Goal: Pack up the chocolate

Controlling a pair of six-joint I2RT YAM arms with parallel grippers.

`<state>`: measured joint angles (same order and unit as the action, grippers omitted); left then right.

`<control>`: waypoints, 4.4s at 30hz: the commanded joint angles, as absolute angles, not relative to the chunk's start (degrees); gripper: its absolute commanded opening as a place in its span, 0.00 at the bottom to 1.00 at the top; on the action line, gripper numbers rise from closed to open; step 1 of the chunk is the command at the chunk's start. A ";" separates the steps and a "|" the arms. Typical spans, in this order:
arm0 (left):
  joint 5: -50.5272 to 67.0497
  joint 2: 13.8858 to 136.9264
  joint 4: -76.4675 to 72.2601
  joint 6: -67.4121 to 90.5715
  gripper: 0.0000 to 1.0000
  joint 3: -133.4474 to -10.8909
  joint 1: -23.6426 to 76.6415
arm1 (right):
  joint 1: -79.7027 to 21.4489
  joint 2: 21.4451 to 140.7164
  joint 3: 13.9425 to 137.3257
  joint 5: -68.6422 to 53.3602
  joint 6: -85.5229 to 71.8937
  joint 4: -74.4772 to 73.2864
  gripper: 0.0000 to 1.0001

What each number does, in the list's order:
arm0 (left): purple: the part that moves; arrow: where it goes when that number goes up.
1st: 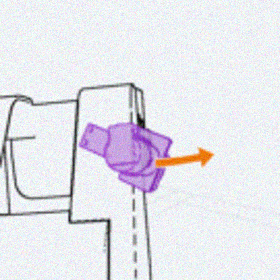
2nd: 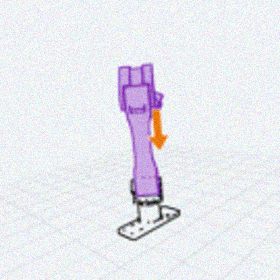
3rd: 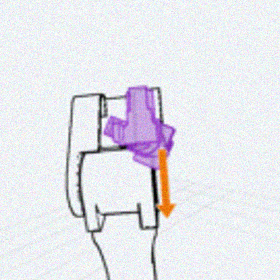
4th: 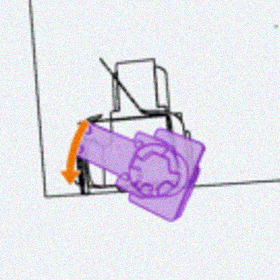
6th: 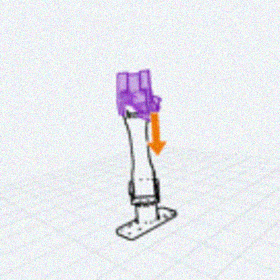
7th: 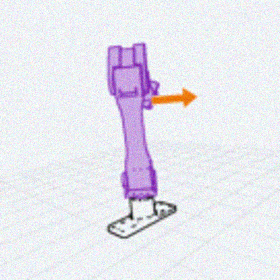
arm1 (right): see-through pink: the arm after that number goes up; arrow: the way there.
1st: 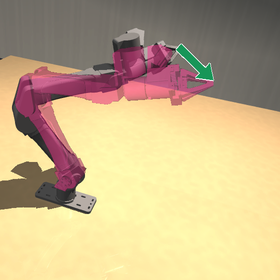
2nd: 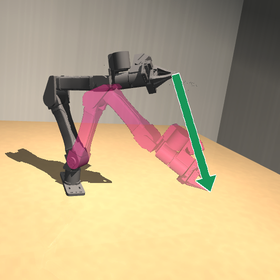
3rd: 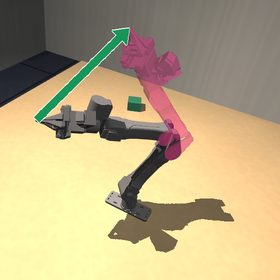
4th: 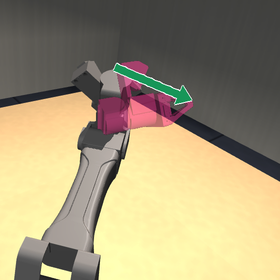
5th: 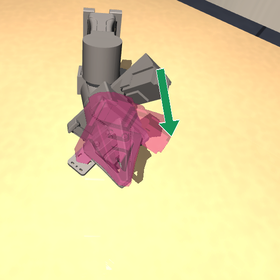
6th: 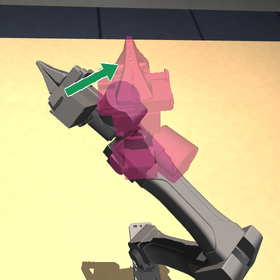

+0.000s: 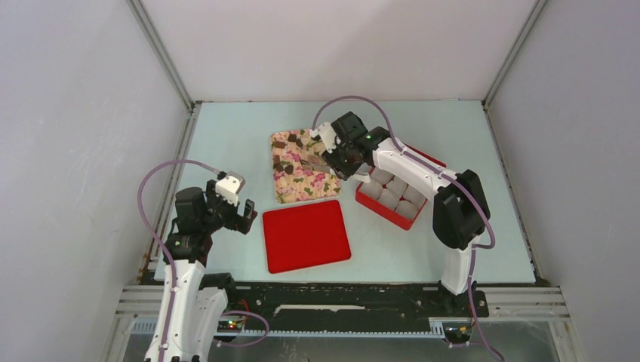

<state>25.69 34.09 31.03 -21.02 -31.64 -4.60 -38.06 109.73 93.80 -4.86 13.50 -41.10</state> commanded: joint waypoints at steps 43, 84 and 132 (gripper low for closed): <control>27.33 33.59 29.64 -20.92 0.93 -30.77 -5.49 | -40.42 104.23 93.13 4.61 18.73 -39.36 0.17; 30.17 57.98 39.18 -14.30 1.00 -57.50 24.65 | 4.18 62.77 64.54 -4.49 23.86 -55.30 0.17; 24.17 51.29 34.71 -16.18 1.00 -50.26 20.02 | -22.80 70.95 74.53 -2.57 19.49 -49.82 0.37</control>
<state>26.46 53.47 37.60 -16.53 -51.96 22.26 -18.41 71.66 71.96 3.03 18.96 -55.51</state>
